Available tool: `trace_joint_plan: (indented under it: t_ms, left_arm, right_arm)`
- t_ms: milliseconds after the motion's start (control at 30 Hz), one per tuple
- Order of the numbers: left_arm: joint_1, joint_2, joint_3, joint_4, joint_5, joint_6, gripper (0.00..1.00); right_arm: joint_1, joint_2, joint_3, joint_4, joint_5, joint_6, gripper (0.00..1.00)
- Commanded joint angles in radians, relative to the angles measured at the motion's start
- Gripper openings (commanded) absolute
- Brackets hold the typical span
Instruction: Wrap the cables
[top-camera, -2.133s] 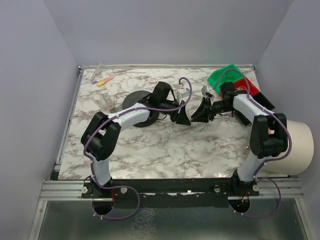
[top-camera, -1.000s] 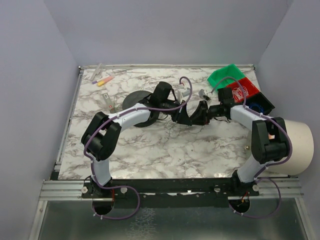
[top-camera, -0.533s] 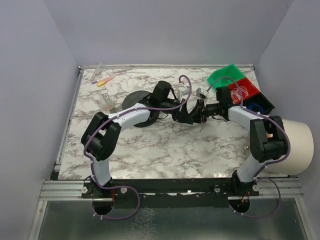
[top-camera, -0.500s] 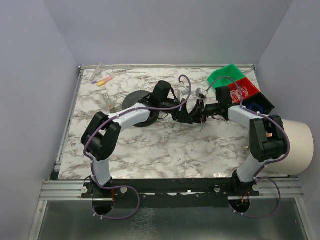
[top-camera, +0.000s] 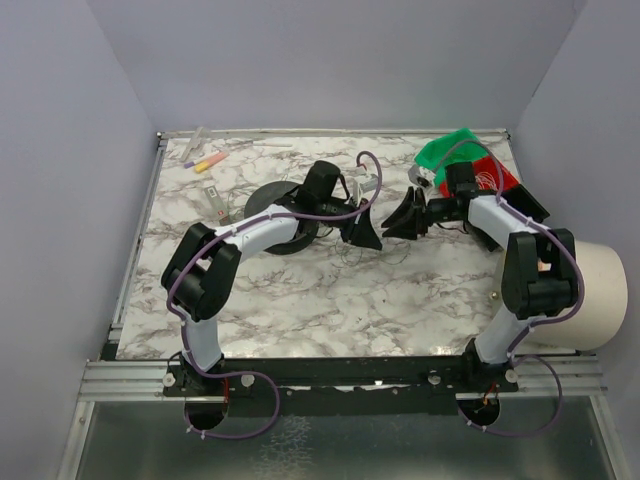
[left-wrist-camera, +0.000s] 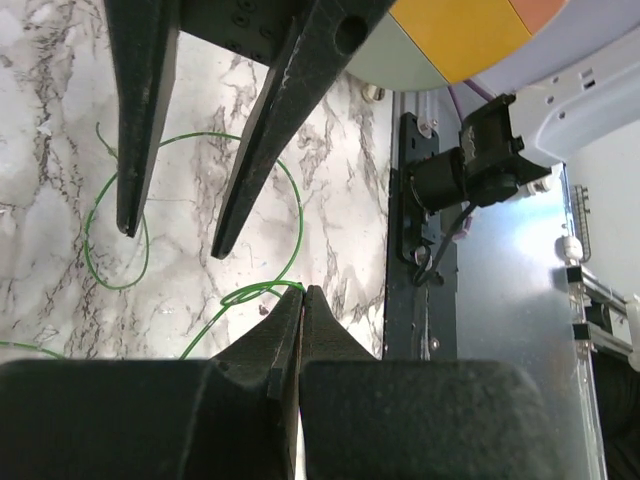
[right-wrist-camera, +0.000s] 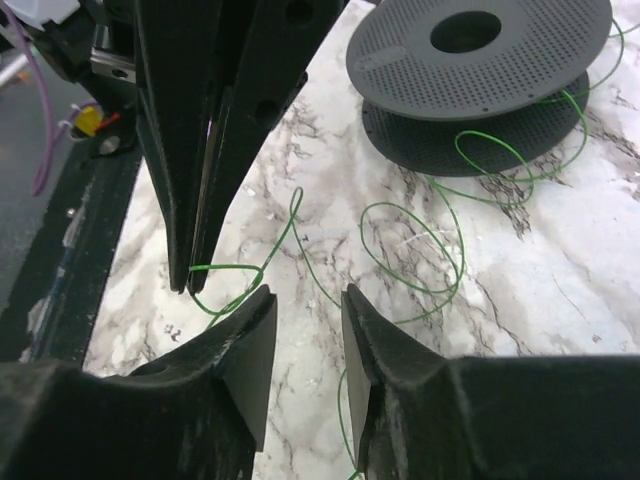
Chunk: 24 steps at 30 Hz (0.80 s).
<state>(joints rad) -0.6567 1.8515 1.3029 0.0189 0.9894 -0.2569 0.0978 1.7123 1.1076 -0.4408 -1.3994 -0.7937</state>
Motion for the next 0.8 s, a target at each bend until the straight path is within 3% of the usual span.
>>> trace_joint_plan:
  t_ms: [0,133,233,567,767]
  left_arm:
    - [0.001,-0.022,0.047,-0.041,0.079,0.064,0.0]
    - [0.0,-0.021,0.052,-0.051,0.112,0.078,0.0]
    - [0.0,-0.019,0.06,-0.051,0.122,0.079,0.0]
    - [0.0,-0.014,0.073,-0.089,0.095,0.125,0.0]
    - [0.0,-0.017,0.078,-0.1,0.081,0.133,0.0]
  right_arm:
    - [0.002,0.077,0.084,-0.298,-0.115,-0.211,0.38]
    - [0.002,0.131,0.137,-0.515,-0.145,-0.41,0.47]
    - [0.002,0.136,0.12,-0.517,-0.18,-0.412,0.52]
    - [0.003,0.151,0.127,-0.485,-0.202,-0.325,0.53]
    - [0.021,0.148,0.113,-0.452,-0.201,-0.28,0.61]
